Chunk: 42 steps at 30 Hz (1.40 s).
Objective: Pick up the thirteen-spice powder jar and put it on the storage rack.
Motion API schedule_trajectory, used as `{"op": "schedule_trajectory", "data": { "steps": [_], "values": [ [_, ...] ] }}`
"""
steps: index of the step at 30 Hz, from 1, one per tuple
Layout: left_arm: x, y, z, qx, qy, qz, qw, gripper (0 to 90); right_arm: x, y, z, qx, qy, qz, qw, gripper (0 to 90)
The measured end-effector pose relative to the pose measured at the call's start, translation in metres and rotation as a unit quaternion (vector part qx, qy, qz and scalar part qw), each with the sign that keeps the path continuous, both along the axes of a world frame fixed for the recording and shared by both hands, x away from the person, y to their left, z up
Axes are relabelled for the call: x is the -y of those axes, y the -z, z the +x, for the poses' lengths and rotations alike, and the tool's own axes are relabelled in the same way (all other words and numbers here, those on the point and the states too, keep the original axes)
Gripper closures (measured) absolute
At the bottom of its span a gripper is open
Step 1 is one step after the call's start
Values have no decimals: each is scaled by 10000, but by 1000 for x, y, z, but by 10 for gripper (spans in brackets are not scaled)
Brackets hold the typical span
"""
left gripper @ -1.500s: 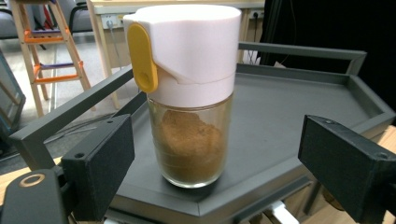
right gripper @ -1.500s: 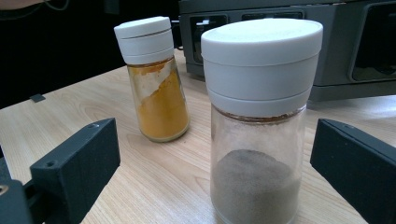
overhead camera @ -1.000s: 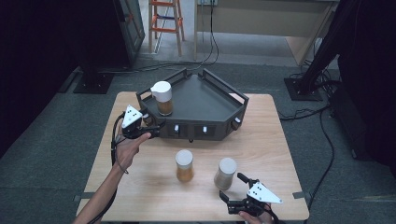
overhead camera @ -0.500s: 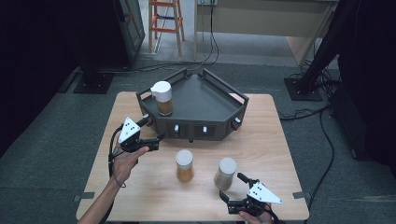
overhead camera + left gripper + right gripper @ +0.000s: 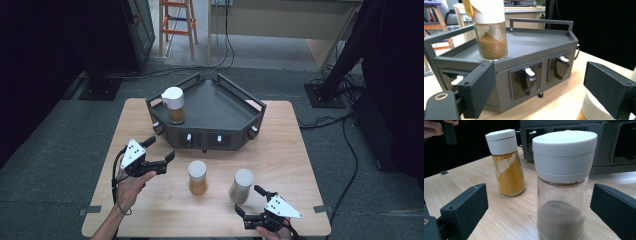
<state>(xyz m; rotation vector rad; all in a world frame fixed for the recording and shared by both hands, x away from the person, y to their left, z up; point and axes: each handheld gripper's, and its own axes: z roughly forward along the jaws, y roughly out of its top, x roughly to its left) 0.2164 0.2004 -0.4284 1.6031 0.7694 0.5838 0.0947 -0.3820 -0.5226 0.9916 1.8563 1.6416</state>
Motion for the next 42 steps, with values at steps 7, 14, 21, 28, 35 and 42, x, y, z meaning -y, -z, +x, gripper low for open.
{"op": "schedule_trajectory", "data": {
  "steps": [7,14,21,28,35,42],
  "values": [
    [-1,11,-15,45,99,27,9999,106,0,0,0,-2,1,0,10000,14],
    [-3,23,-30,45,227,41,9997,106,0,0,0,3,-5,-4,10000,14],
    [-6,31,-46,80,292,66,9995,106,0,0,0,1,-2,-4,10000,14],
    [-8,39,-58,107,326,24,9994,106,0,0,0,0,0,4,10000,14],
    [-10,45,-68,123,297,-27,9995,106,-1,0,0,5,-4,2,10000,14],
    [-10,55,-76,120,274,-21,9995,106,0,0,0,11,-8,7,10000,14]
  ]
}}
